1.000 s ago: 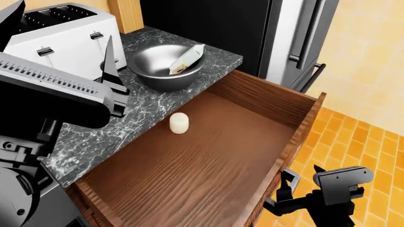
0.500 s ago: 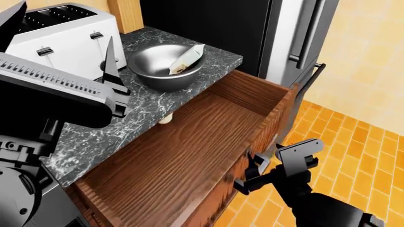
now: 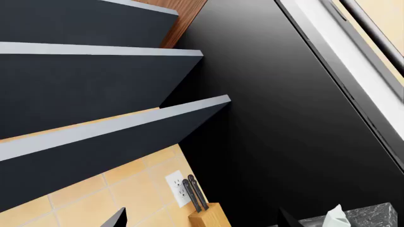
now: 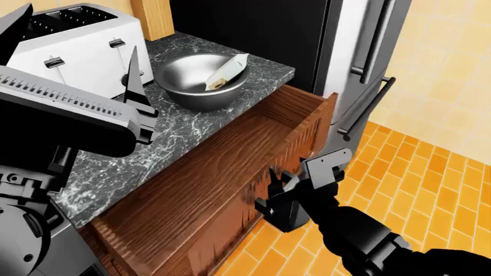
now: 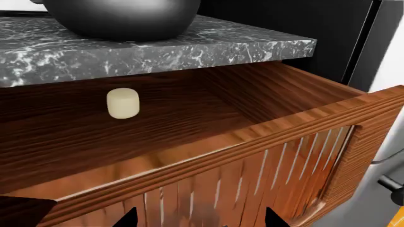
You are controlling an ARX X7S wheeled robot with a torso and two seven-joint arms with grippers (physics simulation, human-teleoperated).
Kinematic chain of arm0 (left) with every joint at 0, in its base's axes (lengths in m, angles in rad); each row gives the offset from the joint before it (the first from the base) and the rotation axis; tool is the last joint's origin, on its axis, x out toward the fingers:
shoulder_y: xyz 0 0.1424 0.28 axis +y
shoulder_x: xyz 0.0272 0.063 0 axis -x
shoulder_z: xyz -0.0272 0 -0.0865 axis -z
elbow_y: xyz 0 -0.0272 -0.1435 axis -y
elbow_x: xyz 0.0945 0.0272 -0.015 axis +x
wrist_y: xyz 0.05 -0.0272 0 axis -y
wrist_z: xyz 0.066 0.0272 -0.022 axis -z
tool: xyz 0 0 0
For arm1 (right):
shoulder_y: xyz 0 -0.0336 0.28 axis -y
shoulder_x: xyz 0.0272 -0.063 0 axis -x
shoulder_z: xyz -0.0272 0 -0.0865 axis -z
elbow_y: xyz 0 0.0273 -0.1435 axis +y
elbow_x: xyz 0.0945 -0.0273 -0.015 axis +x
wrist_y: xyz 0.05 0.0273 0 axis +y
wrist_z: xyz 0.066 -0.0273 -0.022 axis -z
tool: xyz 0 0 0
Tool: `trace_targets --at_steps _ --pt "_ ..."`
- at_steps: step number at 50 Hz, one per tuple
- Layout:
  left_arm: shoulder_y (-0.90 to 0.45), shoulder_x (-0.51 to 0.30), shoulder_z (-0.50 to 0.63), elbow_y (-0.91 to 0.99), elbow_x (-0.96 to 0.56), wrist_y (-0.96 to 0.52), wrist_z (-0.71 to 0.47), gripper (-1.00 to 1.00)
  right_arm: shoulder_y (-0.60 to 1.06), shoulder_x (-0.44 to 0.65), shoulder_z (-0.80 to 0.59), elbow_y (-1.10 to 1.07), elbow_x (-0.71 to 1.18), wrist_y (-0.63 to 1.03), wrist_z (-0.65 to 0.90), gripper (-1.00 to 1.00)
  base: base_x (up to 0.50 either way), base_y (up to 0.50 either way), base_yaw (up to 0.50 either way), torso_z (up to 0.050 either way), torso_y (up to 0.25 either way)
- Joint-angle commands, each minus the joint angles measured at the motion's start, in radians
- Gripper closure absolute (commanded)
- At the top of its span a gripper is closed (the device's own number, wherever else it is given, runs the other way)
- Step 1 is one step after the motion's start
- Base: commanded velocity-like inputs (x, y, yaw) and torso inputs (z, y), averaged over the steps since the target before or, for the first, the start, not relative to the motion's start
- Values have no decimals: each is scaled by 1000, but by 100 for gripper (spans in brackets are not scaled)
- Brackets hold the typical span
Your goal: Place the bar in the bowl and close the drawer.
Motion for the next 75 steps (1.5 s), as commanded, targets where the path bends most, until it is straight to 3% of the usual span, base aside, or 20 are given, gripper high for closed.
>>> trace_targets --at_steps 1,12,22,39,50,51,55,59,75 --pt "-5 -1 -1 2 -5 -3 1 -100 -6 -169 46 206 12 11 -187 -100 0 0 0 0 0" --pt "-22 0 -3 9 -20 -21 -1 -100 -28 -271 75 359 46 19 -348 -100 0 0 0 0 0" --pt "-29 1 -4 16 -32 -30 -6 -100 -39 -448 117 659 84 37 -559 -100 0 0 0 0 0" --pt "-42 24 6 8 -24 -35 -2 -100 -23 -449 234 574 -36 108 -573 -100 0 0 0 0 1" --pt "-44 30 3 11 -32 -33 -10 -100 -23 -448 285 610 -39 24 -452 -100 0 0 0 0 1" --pt "-44 30 2 12 -33 -34 -11 -100 -27 -441 284 605 -42 19 -429 -100 0 0 0 0 0" --pt "-43 32 2 16 -36 -32 -14 -100 -36 -227 244 220 -86 37 -151 -100 0 0 0 0 0" --pt "-45 36 2 22 -40 -31 -15 -100 -35 -81 226 -16 -131 32 50 -100 0 0 0 0 0" --pt "-66 82 24 20 -27 -36 -4 -100 -71 194 246 -399 -246 -47 456 -100 0 0 0 0 0"
